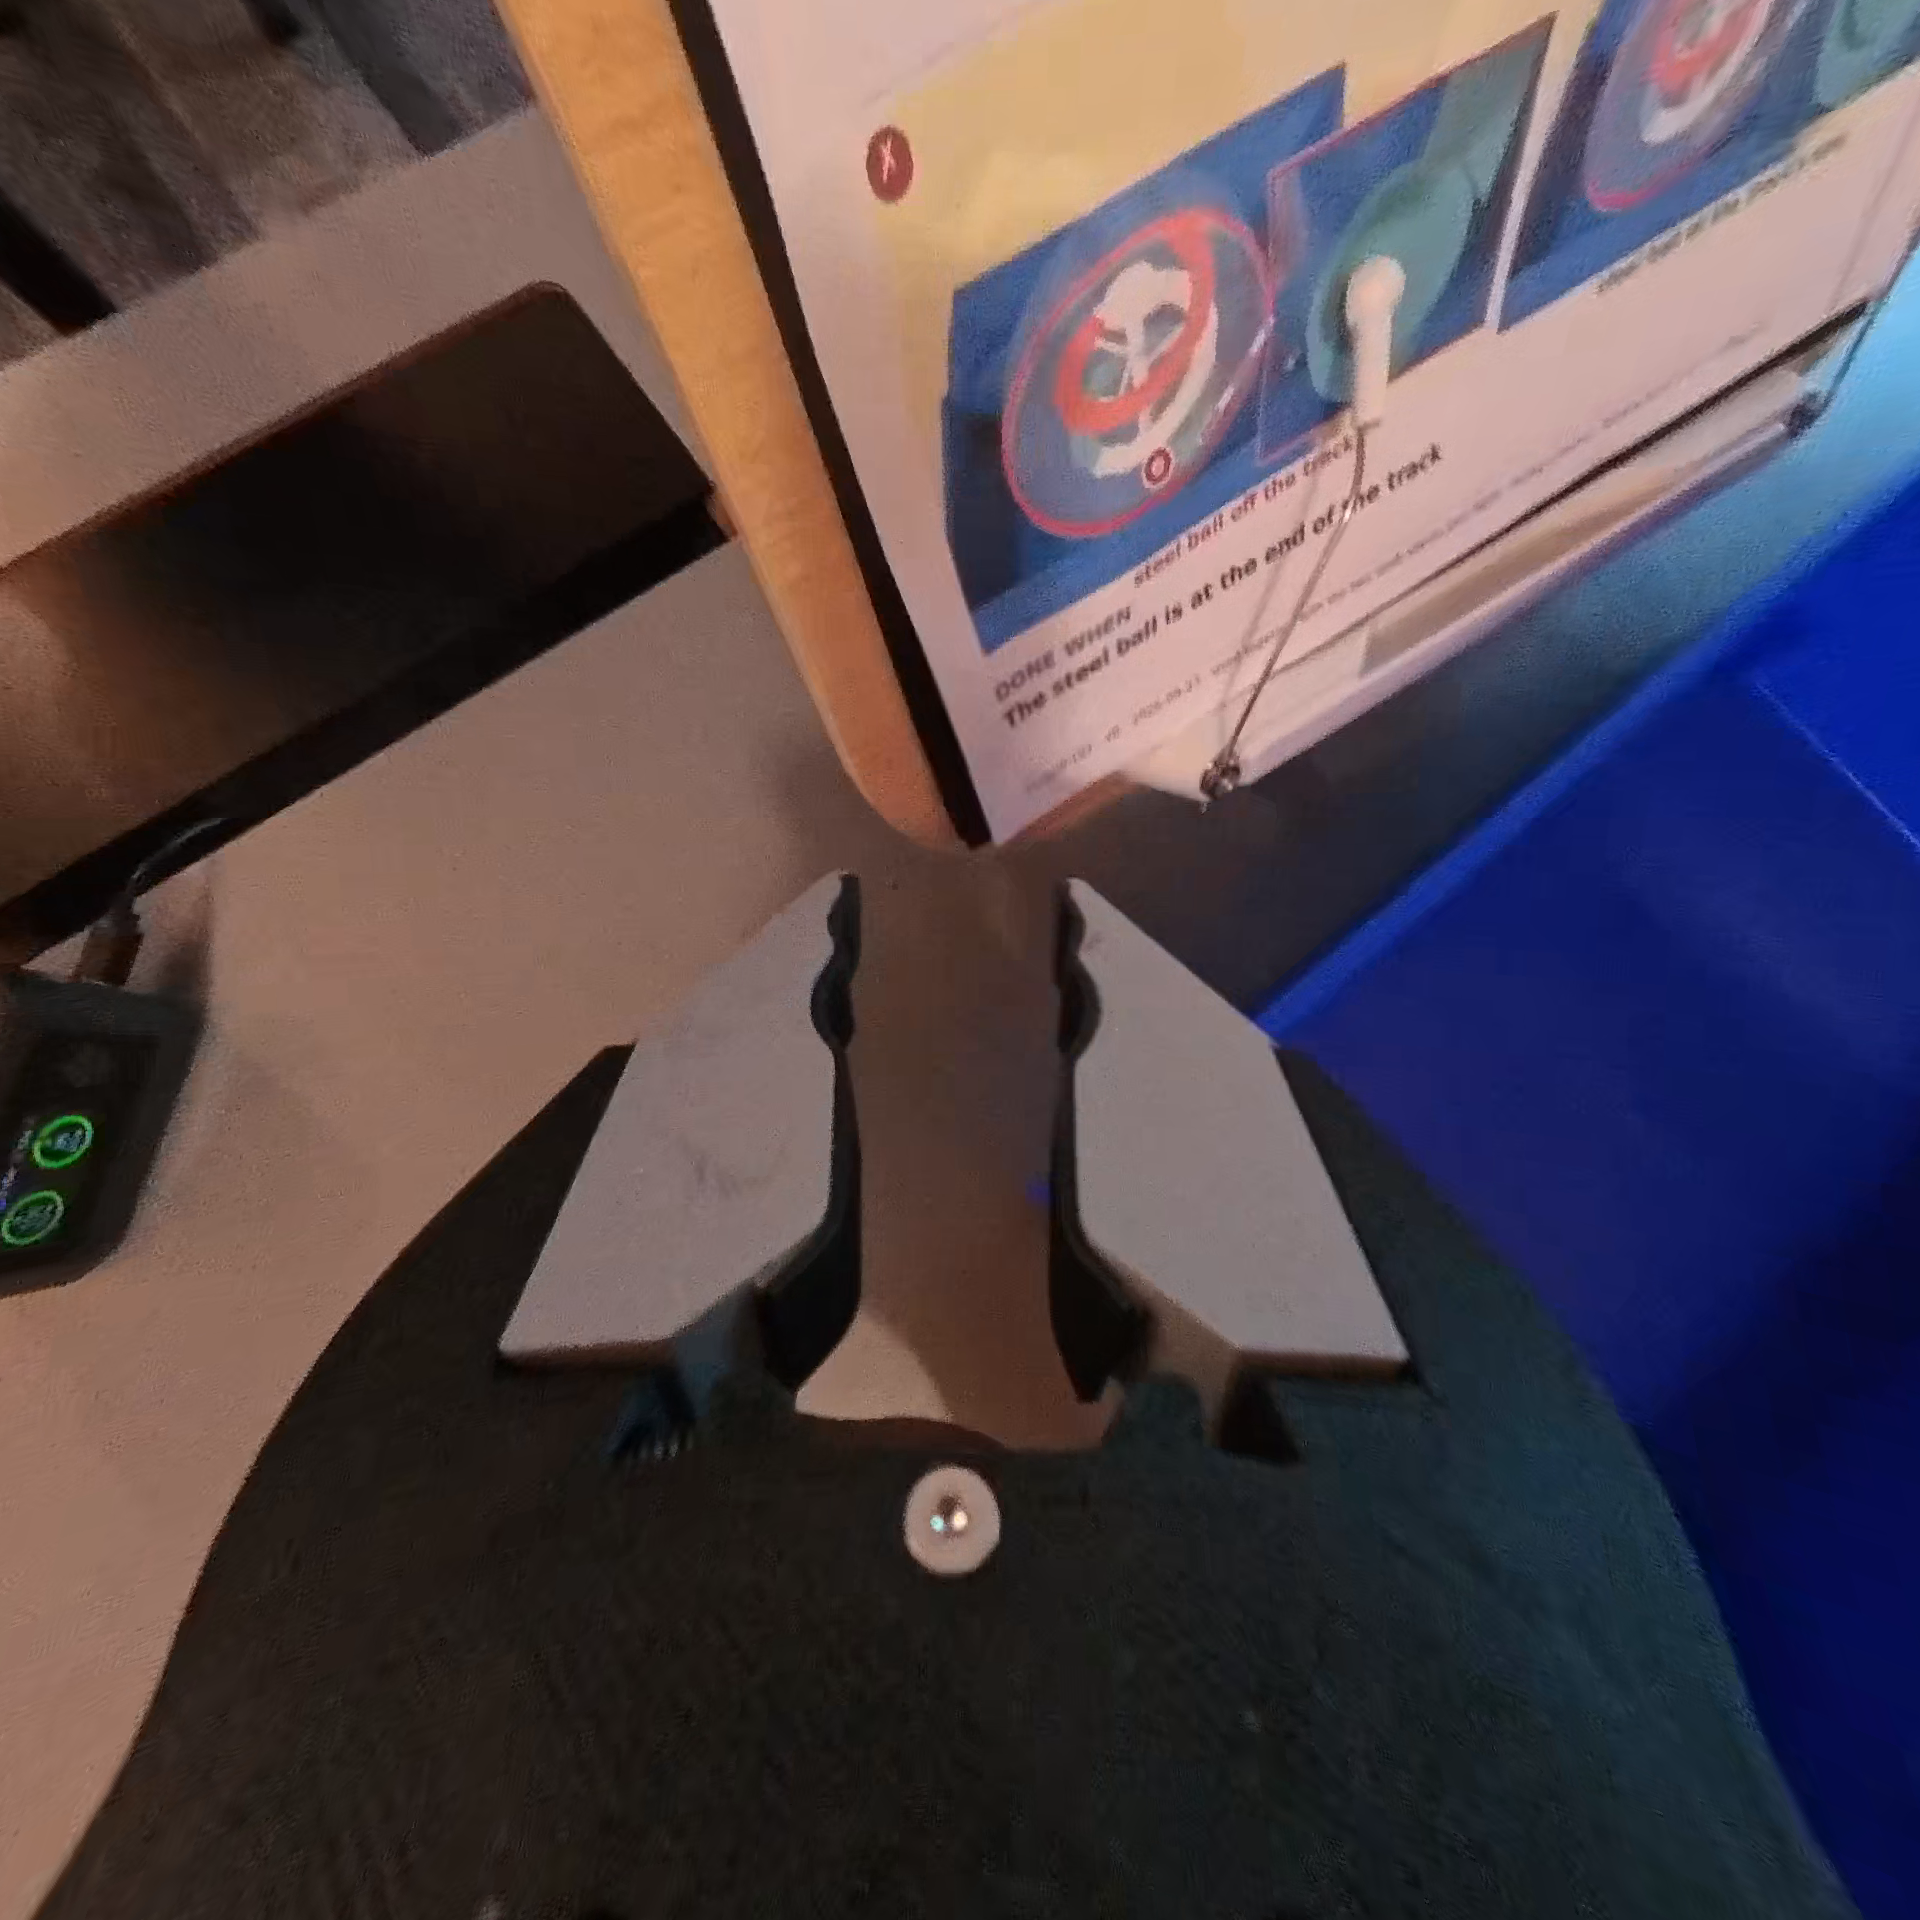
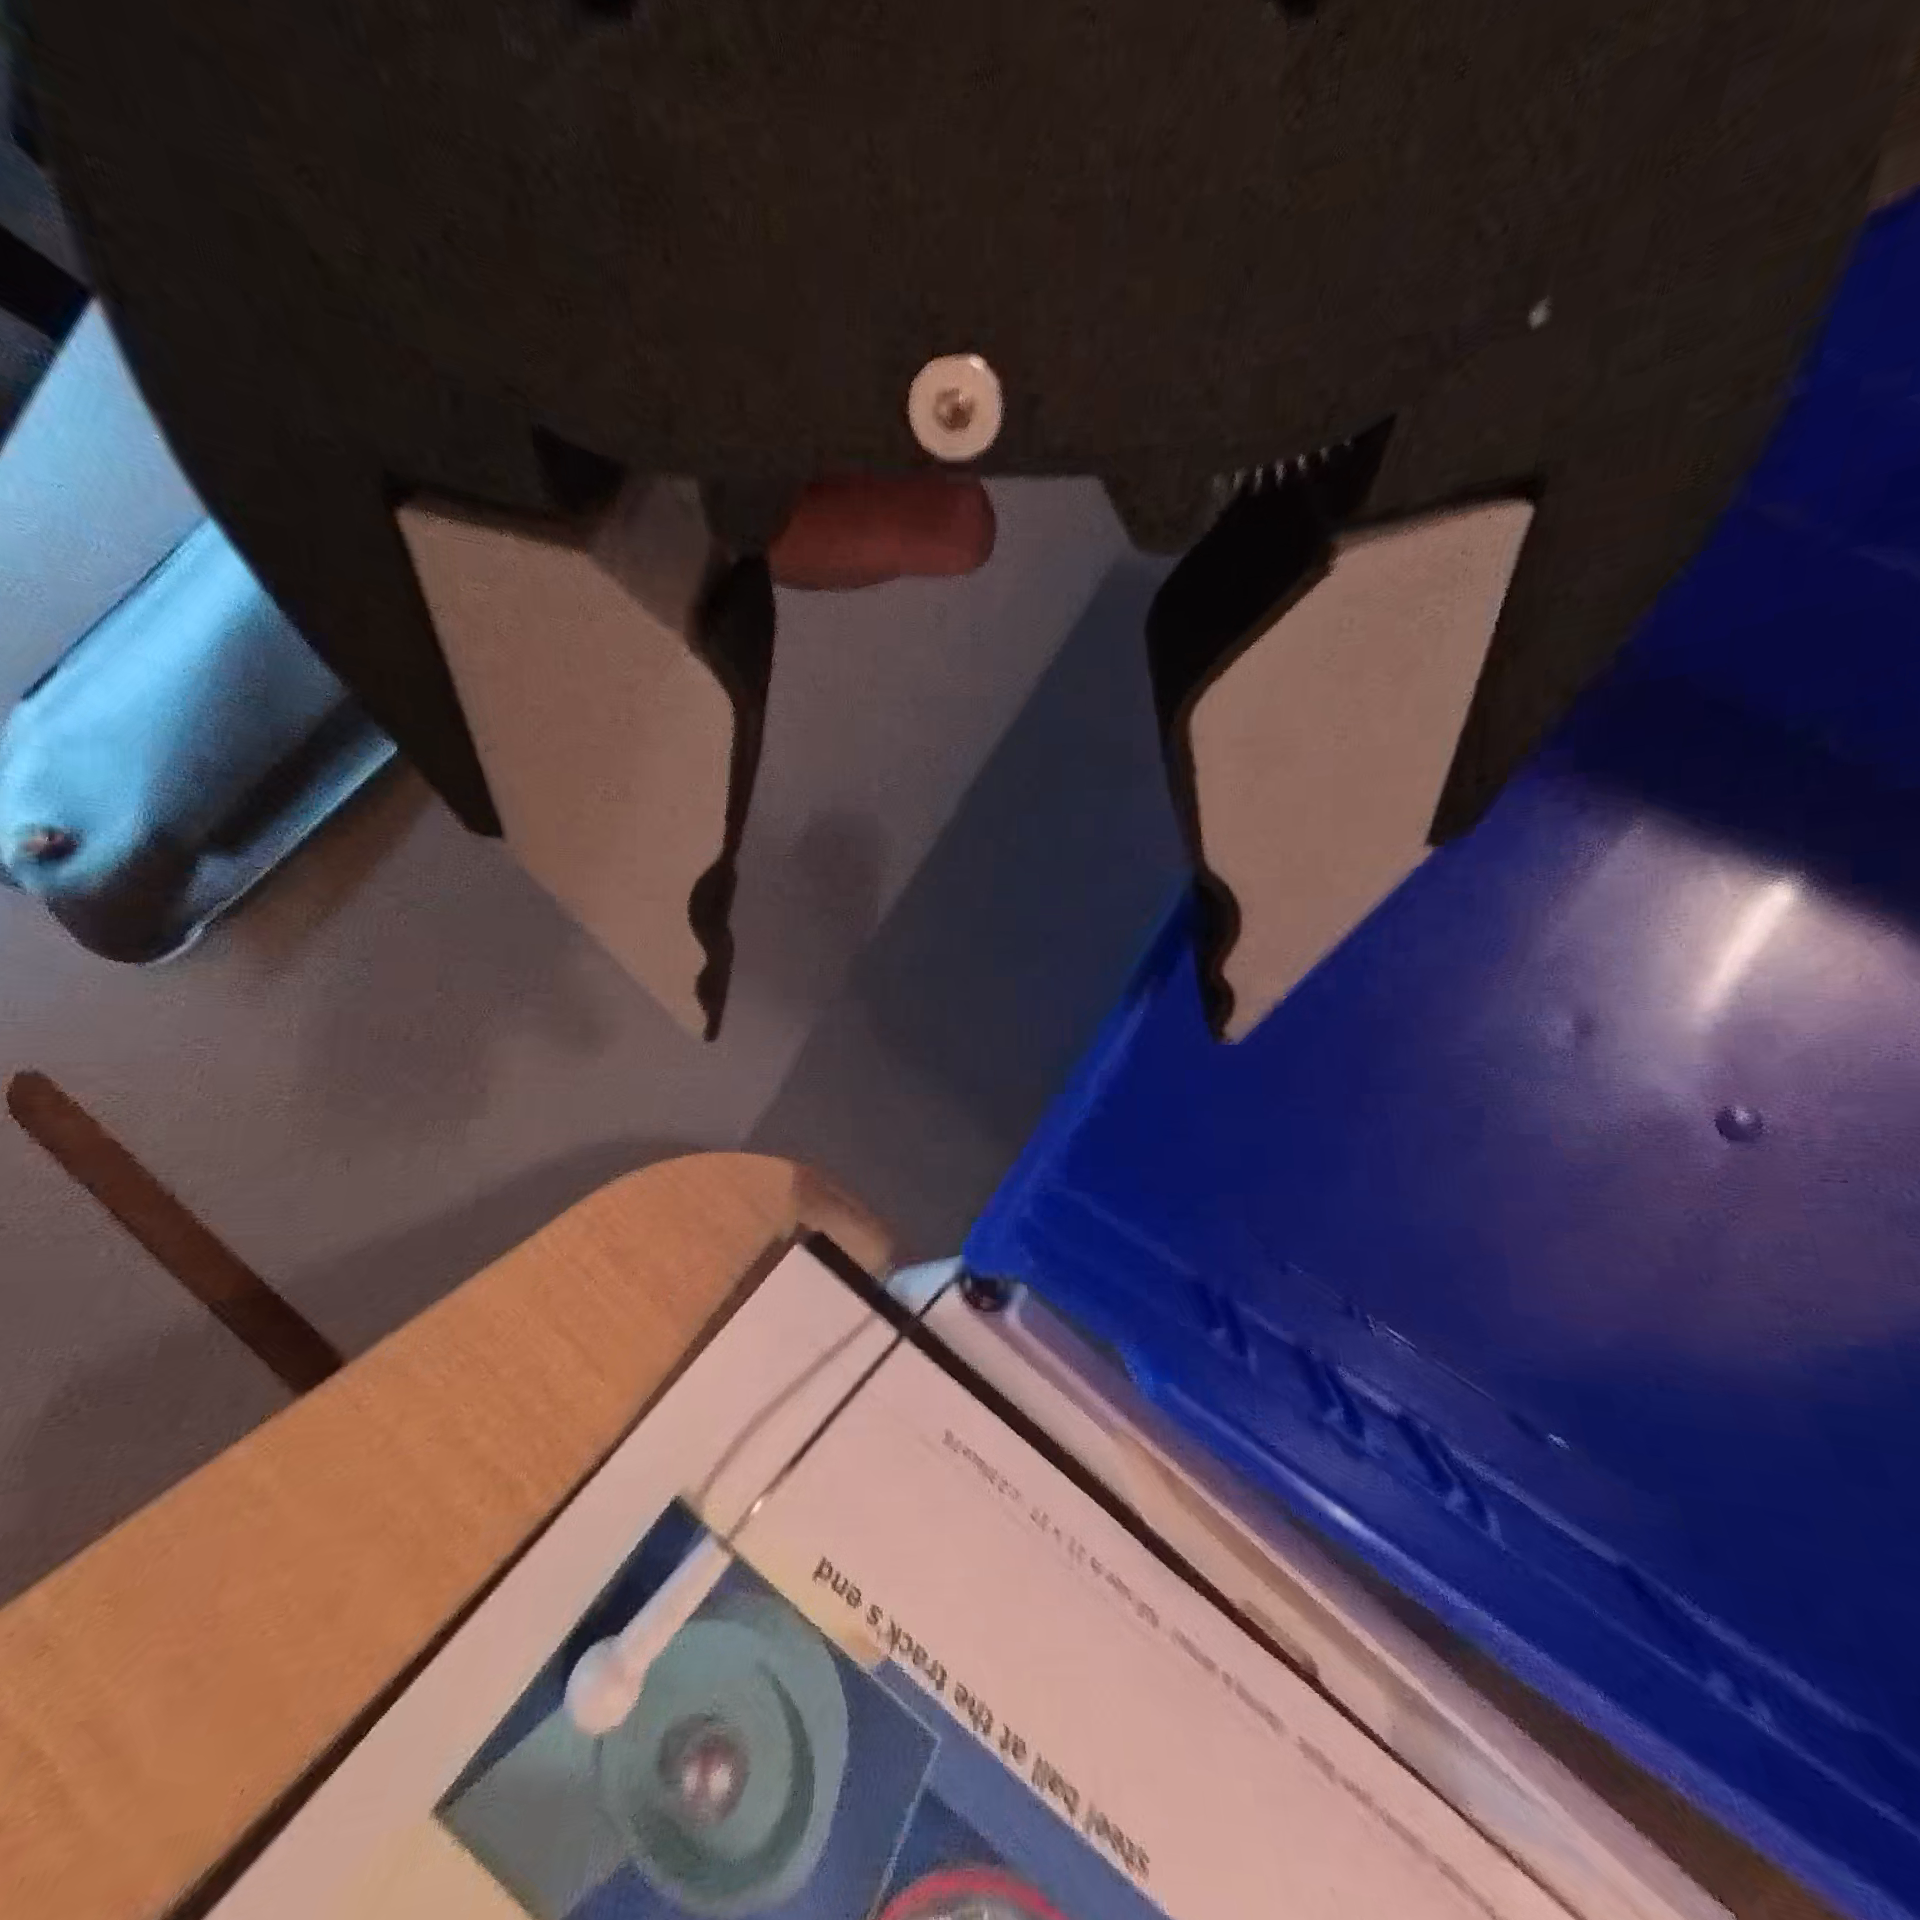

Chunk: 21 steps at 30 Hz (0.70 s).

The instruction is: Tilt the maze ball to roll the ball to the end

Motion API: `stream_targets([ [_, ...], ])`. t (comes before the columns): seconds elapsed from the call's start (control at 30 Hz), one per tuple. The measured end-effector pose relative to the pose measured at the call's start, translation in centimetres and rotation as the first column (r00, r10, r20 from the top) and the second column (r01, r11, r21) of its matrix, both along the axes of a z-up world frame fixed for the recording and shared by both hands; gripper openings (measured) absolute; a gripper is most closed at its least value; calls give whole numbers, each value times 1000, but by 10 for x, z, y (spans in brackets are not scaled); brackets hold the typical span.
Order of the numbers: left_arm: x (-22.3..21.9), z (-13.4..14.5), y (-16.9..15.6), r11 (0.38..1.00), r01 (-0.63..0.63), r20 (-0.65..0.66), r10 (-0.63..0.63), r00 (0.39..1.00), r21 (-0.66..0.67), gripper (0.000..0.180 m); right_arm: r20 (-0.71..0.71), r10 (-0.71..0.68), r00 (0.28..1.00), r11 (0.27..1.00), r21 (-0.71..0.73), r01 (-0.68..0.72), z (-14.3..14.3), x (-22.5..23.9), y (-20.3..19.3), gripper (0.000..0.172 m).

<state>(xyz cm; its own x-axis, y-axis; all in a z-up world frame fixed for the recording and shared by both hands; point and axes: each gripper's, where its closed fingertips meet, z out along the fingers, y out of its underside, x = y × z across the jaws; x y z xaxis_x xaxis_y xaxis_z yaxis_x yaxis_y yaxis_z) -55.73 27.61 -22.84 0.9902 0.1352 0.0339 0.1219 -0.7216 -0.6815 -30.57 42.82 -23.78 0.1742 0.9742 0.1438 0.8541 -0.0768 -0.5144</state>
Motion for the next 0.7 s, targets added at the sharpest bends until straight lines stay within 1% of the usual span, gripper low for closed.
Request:
stream_targets([
  [0.03,1,2,4,1000,-5,-18,5,1000,8,28,6,-14,1000,1000,-2,14,-2,-2,2,79],
  [0.07,2,4,6,1000,-6,-42,7,999,16,27,5,-34,999,999,-18,34,-2,-2,5,78],
  [0.1,2,6,9,1000,-5,-65,6,998,21,34,14,-56,998,998,-24,56,-2,0,8,77],
  [0.13,4,7,9,1000,-1,-78,3,997,21,37,23,-78,997,997,-12,78,-2,4,14,76],
  [0.2,4,12,8,1000,-8,-95,10,995,24,42,52,-130,990,990,62,127,1,16,27,74],
  [0.27,2,25,3,999,-30,-101,34,994,45,46,67,-178,982,977,135,167,10,29,38,67],
  [0.33,10,47,-1,993,-30,-75,38,996,113,49,16,-184,983,975,133,180,24,32,35,74],
  [0.4,32,76,-7,976,12,-15,-9,1000,219,54,-105,-150,983,984,76,158,49,27,20,78],
  [0.47,58,100,-20,948,73,21,-84,996,309,61,-255,-68,965,998,0,70,75,20,-7,80],
  [0.5,71,109,-29,932,115,32,-134,990,345,64,-336,-10,942,999,-36,-2,87,18,-26,83],
  [0.53,85,116,-41,912,168,36,-196,980,374,68,-416,74,906,993,-57,-107,96,19,-50,80],
  [0.6,115,124,-71,853,302,46,-353,934,425,69,-534,261,804,941,-45,-335,101,33,-100,81],
  [0.63,132,125,-89,814,365,55,-434,899,453,73,-572,324,754,908,-35,-417,97,45,-122,81],
  [0.67,147,122,-110,778,426,55,-505,861,462,78,-594,365,717,881,-29,-473,92,58,-140,82],
  [0.7,157,114,-130,758,468,45,-544,838,455,82,-607,391,692,860,-27,-509,86,70,-158,81],
])
